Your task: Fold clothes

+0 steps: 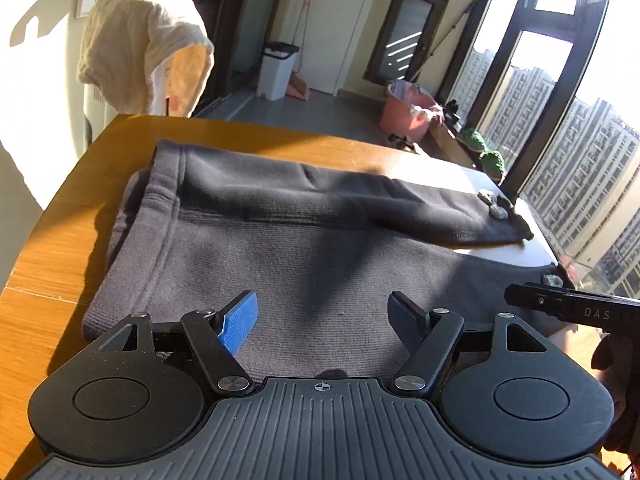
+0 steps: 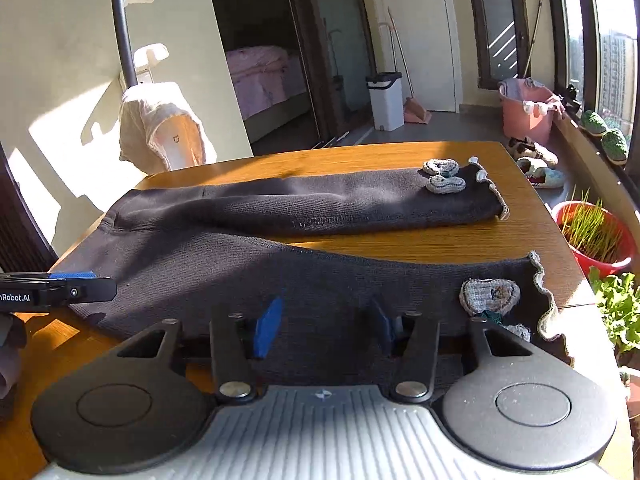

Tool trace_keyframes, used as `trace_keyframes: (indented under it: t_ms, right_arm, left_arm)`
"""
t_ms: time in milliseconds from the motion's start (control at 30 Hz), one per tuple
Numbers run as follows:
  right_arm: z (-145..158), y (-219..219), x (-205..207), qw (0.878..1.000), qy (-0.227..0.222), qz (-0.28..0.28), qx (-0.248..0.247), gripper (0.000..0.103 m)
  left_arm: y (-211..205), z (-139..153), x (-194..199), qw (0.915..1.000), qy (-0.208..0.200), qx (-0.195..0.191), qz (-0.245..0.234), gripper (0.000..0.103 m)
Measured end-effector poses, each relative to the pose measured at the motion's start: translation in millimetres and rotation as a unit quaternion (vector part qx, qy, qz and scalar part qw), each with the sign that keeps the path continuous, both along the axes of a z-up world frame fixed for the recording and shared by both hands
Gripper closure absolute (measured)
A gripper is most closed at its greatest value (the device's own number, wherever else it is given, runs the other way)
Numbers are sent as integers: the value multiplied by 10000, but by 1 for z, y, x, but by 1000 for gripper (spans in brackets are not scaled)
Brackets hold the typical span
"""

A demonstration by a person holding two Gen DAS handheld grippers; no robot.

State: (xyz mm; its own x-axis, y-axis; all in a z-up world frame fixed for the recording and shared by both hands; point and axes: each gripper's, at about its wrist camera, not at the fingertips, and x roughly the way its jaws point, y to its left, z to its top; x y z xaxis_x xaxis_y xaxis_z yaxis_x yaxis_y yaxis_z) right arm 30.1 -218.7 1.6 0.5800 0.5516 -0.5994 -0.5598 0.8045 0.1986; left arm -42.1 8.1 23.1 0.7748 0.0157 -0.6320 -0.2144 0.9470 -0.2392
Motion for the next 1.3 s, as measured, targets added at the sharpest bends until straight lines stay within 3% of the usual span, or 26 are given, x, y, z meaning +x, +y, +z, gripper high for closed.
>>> trace_keyframes:
  t_ms: [100,233,300,400,500,600,867,900,933,967,1000,1033,1100,1167,1300]
  right_arm:
    - [4,-9,-17,9998,74,136,-149,54]
    - [12,-13,-27,9994,59,200,-271,47]
    - [23,-13,-17,9997,5,156,-171,46]
    - [46,-15,19,9989,-386,-217,-159,47]
    - [58,-21,70,9954,-353,-887,-89,47]
    - [55,-23,117,9909,-246,-1314,-123,47]
    - [11,-7,179,9854,432,-1613,-341,46]
    - [9,-5,177,9862,399,-1578,-309,48]
    - [9,-4,174,9878,384,-1489,-231,63]
    - [10,-4,171,9895,426,-1377,-97,88]
    - [14,-5,168,9902,409,-1335,-27,94]
    - [21,-6,163,9902,339,-1353,-14,96]
    - [40,-16,146,9921,71,-1231,213,97]
    - [62,-35,121,9919,-145,-1118,590,97]
    - [76,-75,61,9903,-452,-943,916,97]
  left_arm:
    - [-14,-4,-21,9993,20,313,-182,19]
    - [-21,5,-43,9986,127,164,-491,12]
    - [-9,17,-45,9994,-129,47,-324,9]
    - [33,38,-23,9985,-320,109,441,6]
    - [81,35,21,9945,132,-191,1018,6]
    - [103,24,52,9919,462,-395,1114,7]
    - [108,5,84,9912,852,-60,1008,7]
    - [105,4,84,9920,831,69,949,9]
    - [102,3,85,9923,816,218,905,11]
    - [99,2,84,9922,799,403,872,18]
    - [95,1,83,9915,780,594,857,28]
    - [93,2,82,9913,756,701,819,35]
    - [93,7,79,9942,682,532,644,67]
    - [94,23,66,9964,419,424,595,68]
    - [76,59,8,9961,-299,718,418,68]
